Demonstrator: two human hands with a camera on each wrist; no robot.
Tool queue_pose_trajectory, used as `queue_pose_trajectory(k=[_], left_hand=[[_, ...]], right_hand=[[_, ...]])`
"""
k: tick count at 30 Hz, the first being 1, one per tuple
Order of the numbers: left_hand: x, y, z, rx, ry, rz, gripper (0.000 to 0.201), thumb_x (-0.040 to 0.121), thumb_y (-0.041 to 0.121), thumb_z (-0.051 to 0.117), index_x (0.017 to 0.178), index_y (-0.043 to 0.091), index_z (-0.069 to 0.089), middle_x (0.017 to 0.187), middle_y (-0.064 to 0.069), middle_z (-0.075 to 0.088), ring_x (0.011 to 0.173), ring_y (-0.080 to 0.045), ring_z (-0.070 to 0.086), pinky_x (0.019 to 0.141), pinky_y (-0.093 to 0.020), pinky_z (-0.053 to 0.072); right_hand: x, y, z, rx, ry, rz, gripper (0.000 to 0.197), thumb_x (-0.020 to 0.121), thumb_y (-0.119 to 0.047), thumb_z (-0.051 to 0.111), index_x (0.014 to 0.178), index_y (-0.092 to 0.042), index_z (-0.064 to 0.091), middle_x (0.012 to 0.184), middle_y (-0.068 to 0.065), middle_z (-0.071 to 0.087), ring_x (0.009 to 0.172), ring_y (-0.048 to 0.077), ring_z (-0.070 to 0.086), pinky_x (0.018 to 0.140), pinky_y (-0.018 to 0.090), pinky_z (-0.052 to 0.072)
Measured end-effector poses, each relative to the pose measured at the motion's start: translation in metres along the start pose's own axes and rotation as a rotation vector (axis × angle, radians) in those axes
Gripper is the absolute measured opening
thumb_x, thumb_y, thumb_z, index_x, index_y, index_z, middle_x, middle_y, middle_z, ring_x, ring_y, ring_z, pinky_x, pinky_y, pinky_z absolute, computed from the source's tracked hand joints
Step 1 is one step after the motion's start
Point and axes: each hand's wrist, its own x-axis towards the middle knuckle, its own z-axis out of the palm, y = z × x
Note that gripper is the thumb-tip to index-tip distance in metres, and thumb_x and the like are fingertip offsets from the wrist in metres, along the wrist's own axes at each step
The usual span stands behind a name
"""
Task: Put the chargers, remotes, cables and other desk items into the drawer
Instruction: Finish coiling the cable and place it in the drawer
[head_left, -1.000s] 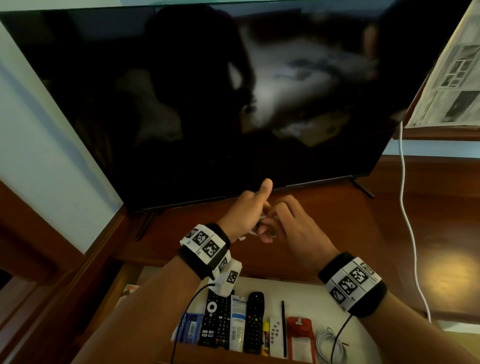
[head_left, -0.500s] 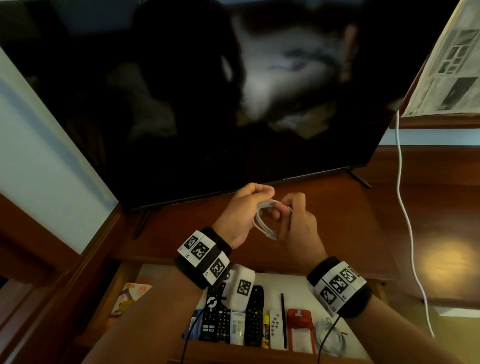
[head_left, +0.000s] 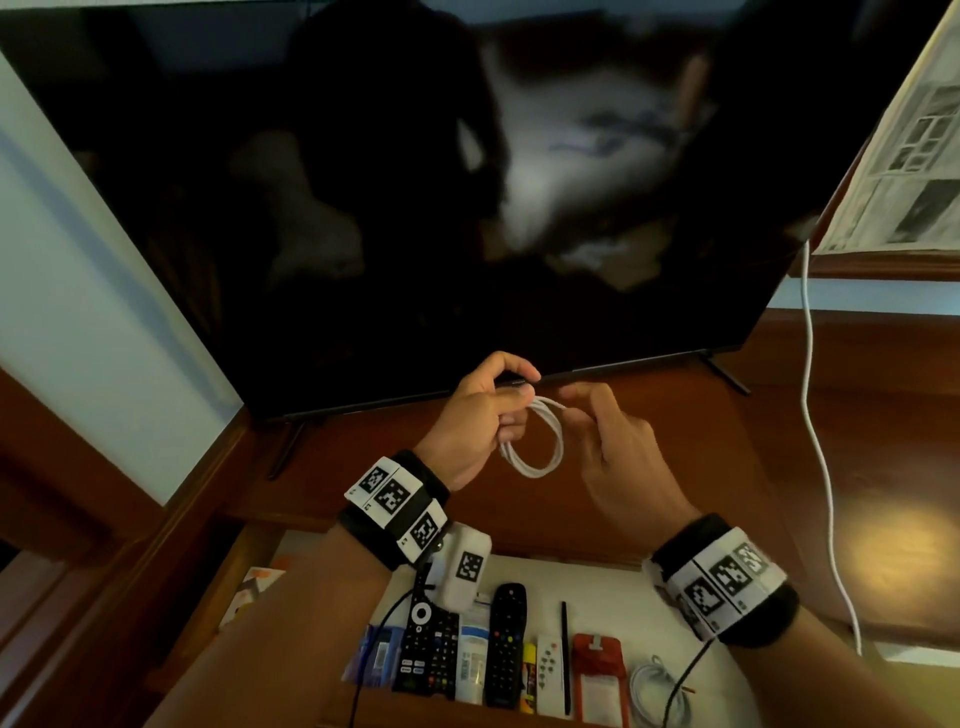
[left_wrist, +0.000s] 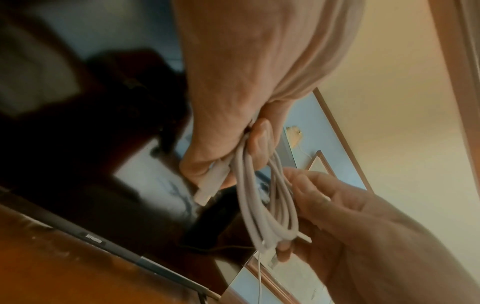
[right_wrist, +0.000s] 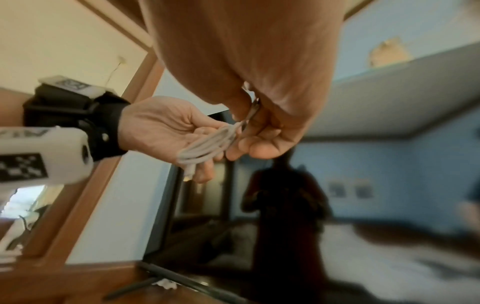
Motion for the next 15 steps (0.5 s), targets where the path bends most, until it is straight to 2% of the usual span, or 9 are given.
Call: queue_pose_trajectory(k=[1, 3, 5, 6, 8, 10, 11, 13, 15], left_hand=[[-0.001, 0.003, -0.001, 0.009, -0.028, -0.007, 0.014, 0.105, -0.003, 0.045, 0.111, 0.008, 0.053, 0.064, 0.008, 0.038, 0.055, -0.007, 0.032, 0.056, -0.026, 0.028], [-0.002, 0.008, -0.003, -0.012, -0.1, -0.033, 0.016, 0.104, -0.004, 0.045, 0.109, 0.01, 0.051, 0.063, 0.008, 0.036, 0.055, -0.007, 0.031, 0.057, -0.027, 0.025], [-0.003, 0.012, -0.001, -0.067, -0.161, -0.057, 0.016, 0.104, -0.004, 0.045, 0.107, 0.011, 0.05, 0.061, 0.009, 0.037, 0.055, -0.007, 0.03, 0.059, -0.029, 0.023], [-0.003, 0.013, 0.0, -0.088, -0.178, -0.062, 0.017, 0.104, -0.004, 0.044, 0.105, 0.011, 0.05, 0.061, 0.009, 0.037, 0.055, -0.007, 0.03, 0.06, -0.029, 0.023], [-0.003, 0.016, 0.005, -0.094, -0.193, -0.054, 0.017, 0.103, -0.004, 0.044, 0.104, 0.012, 0.05, 0.062, 0.009, 0.037, 0.056, -0.007, 0.03, 0.059, -0.027, 0.024], [-0.003, 0.019, 0.009, -0.042, -0.19, -0.017, 0.015, 0.104, -0.003, 0.045, 0.104, 0.011, 0.05, 0.063, 0.009, 0.038, 0.057, -0.008, 0.03, 0.057, -0.026, 0.026], [-0.002, 0.02, 0.009, 0.005, -0.184, 0.01, 0.014, 0.104, -0.002, 0.046, 0.104, 0.011, 0.05, 0.063, 0.009, 0.039, 0.057, -0.008, 0.031, 0.057, -0.025, 0.027], [-0.002, 0.022, 0.009, 0.122, -0.173, 0.065, 0.011, 0.105, 0.002, 0.047, 0.105, 0.011, 0.052, 0.065, 0.008, 0.04, 0.059, -0.009, 0.032, 0.058, -0.025, 0.03], [-0.002, 0.023, 0.007, 0.202, -0.169, 0.093, 0.009, 0.106, 0.004, 0.046, 0.107, 0.01, 0.053, 0.066, 0.006, 0.04, 0.059, -0.01, 0.033, 0.057, -0.025, 0.032]], right_hand=[[0.003, 0.003, -0.006, -0.172, 0.009, -0.066, 0.022, 0.102, -0.013, 0.051, 0.122, -0.021, 0.054, 0.096, -0.002, 0.065, 0.068, 0.004, 0.057, 0.056, 0.022, 0.047], [0.011, 0.007, -0.015, -0.55, 0.042, -0.244, 0.024, 0.092, -0.006, 0.065, 0.113, -0.018, 0.063, 0.104, 0.001, 0.063, 0.089, 0.018, 0.056, 0.072, 0.031, 0.046], [0.018, 0.009, -0.022, -0.726, 0.053, -0.374, 0.023, 0.088, -0.008, 0.071, 0.108, -0.017, 0.063, 0.105, 0.003, 0.06, 0.094, 0.024, 0.051, 0.077, 0.035, 0.04], [0.021, 0.008, -0.023, -0.722, 0.041, -0.395, 0.025, 0.087, -0.008, 0.071, 0.108, -0.017, 0.062, 0.105, 0.003, 0.059, 0.094, 0.023, 0.05, 0.078, 0.034, 0.04], [0.023, 0.006, -0.021, -0.509, 0.008, -0.314, 0.025, 0.086, -0.004, 0.069, 0.108, -0.015, 0.062, 0.103, 0.0, 0.059, 0.091, 0.018, 0.051, 0.075, 0.027, 0.043], [0.023, 0.004, -0.016, -0.049, 0.033, -0.094, 0.013, 0.093, -0.005, 0.066, 0.102, -0.015, 0.066, 0.095, -0.003, 0.066, 0.083, 0.012, 0.061, 0.069, 0.023, 0.05], [0.023, 0.003, -0.014, 0.158, 0.051, 0.031, 0.009, 0.095, -0.007, 0.065, 0.1, -0.014, 0.069, 0.091, -0.002, 0.071, 0.08, 0.013, 0.067, 0.069, 0.025, 0.054], [0.022, 0.001, -0.013, 0.484, 0.047, 0.222, 0.01, 0.096, -0.006, 0.064, 0.1, -0.01, 0.072, 0.091, 0.007, 0.076, 0.083, 0.021, 0.073, 0.075, 0.033, 0.06], [0.018, -0.003, -0.015, 0.793, -0.037, 0.36, 0.014, 0.096, 0.0, 0.06, 0.104, 0.0, 0.071, 0.095, 0.016, 0.077, 0.086, 0.027, 0.074, 0.077, 0.035, 0.059]])
